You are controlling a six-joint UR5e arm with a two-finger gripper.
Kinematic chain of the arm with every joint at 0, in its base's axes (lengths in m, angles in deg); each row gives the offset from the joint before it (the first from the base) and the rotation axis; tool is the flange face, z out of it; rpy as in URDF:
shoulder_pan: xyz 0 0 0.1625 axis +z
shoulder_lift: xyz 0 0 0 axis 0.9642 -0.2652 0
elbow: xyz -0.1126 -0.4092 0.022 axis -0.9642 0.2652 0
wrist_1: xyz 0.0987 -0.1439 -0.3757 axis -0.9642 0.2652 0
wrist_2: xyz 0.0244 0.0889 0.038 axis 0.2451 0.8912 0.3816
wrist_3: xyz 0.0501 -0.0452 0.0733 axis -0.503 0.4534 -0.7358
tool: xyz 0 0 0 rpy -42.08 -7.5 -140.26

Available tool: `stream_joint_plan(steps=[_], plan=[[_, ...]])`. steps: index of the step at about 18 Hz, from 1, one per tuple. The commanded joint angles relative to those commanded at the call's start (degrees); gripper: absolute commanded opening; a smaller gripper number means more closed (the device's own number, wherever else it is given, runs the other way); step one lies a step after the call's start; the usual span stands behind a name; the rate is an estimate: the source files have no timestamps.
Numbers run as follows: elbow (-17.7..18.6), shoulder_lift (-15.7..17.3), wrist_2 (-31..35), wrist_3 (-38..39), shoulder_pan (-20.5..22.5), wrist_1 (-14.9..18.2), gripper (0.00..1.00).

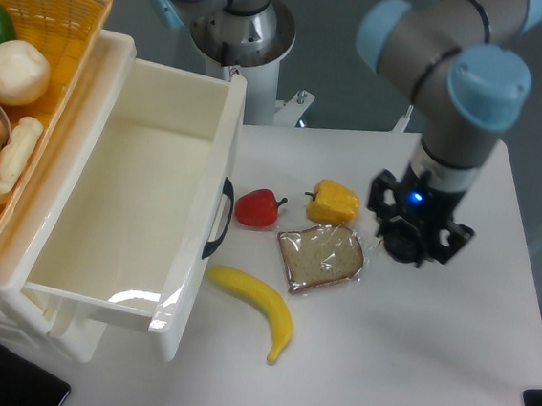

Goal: Place the mangosteen in the upper white drawer
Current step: 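Move the right gripper holding the dark mangosteen over the open white drawer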

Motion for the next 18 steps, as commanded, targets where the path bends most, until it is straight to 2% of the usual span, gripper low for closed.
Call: stream_joint_plan(steps=[4,7,10,12,16,18], plan=[[0.88,4.66,-6.77,5.08,-0.53,0.09,0.06],[1.49,7.22,-7.04,7.99,-3.42,0.26,0.06],[5.52,10.12,-7.22,7.48,-7.29,0.18,0.07],[7.20,11.26,-8.01,7.30,-11.15,0.17,0.07],[7.82,12.23,-8.71,7.56,-17.22,1.14,0.08],[8.09,12.15,-8.71,7.56,-18.55,1.49,0.08]])
